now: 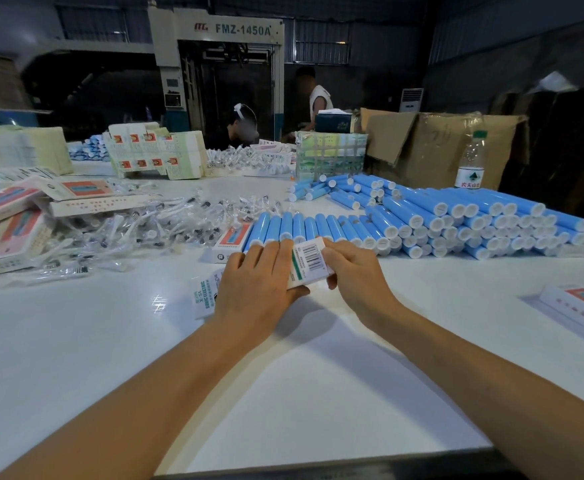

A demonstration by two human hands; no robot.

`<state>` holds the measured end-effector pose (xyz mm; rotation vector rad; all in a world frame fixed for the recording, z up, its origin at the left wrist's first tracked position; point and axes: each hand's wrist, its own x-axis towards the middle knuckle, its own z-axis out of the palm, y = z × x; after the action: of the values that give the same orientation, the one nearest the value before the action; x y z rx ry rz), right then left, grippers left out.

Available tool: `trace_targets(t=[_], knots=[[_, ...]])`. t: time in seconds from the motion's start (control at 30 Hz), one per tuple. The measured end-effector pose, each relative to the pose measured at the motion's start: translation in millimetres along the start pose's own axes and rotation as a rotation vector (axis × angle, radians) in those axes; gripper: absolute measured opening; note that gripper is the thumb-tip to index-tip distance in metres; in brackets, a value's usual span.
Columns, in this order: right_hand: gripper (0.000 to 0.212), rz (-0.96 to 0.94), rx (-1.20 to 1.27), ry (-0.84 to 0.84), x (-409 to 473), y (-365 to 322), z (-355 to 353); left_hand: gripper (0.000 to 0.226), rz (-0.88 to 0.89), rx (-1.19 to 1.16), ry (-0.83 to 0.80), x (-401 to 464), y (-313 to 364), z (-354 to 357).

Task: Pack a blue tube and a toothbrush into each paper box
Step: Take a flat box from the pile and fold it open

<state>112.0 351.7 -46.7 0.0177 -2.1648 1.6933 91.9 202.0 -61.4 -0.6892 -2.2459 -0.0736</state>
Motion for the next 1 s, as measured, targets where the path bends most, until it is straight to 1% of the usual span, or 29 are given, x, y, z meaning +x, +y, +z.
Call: trace_targets(t=[0.07,0.13,0.23,0.3,0.37,0.4,0.47,0.57,0.63,0.7,0.77,0.87,1.0], knots=[[0.031,0.000,0.009,-0.037,0.1,0.2,1.8,0.069,-0.021,0.008,0.011,1.0,-2.8,2.4],[0.028,-0.041,-0.040,-0.042,-0.4,1.5,2.3,0.070,-0.064,0.015,-0.035,1.3,-4.4,2.7],[0.017,-0.086,-0.133,0.066,-1.0,4.0,2.6,0.073,-0.134,0.020,-0.100,1.3,-4.0,4.3],[0.019,-0.161,-0.224,0.119,-2.3,5.4,3.0,0.073,-0.106,0.050,-0.126,1.6,-2.3,3.6],[0.025,-0.238,-0.379,0.113,-5.0,4.8,5.1,0.073,-0.060,0.070,-0.121,1.3,-1.1,3.7],[0.027,-0.256,-0.434,0.101,-5.6,5.3,6.1,0.073,-0.046,0.068,-0.100,1.1,-1.6,4.5],[0.030,-0.252,-0.470,0.089,-4.8,7.3,6.7,0.074,-0.046,0.066,-0.104,-0.1,-2.0,5.2],[0.026,-0.216,-0.419,0.093,-2.7,6.9,7.3,0.076,-0.090,0.065,-0.119,1.3,-2.2,8.5],[0.018,-0.191,-0.330,0.109,-1.1,5.5,7.4,0.074,-0.105,0.075,-0.100,3.3,-2.8,11.7],[0.012,-0.154,-0.230,0.131,-0.7,5.0,7.6,0.074,-0.113,0.082,-0.115,5.2,-3.0,13.3],[0.016,-0.139,-0.202,0.159,-1.1,6.1,8.0,0.075,-0.111,0.104,-0.128,5.3,-2.9,14.3],[0.022,-0.134,-0.235,0.165,-2.2,9.2,10.3,0.077,-0.094,0.140,-0.141,3.0,-1.7,17.7],[0.021,-0.135,-0.218,0.174,-2.1,11.1,11.6,0.076,-0.093,0.140,-0.168,3.6,-1.5,17.7]])
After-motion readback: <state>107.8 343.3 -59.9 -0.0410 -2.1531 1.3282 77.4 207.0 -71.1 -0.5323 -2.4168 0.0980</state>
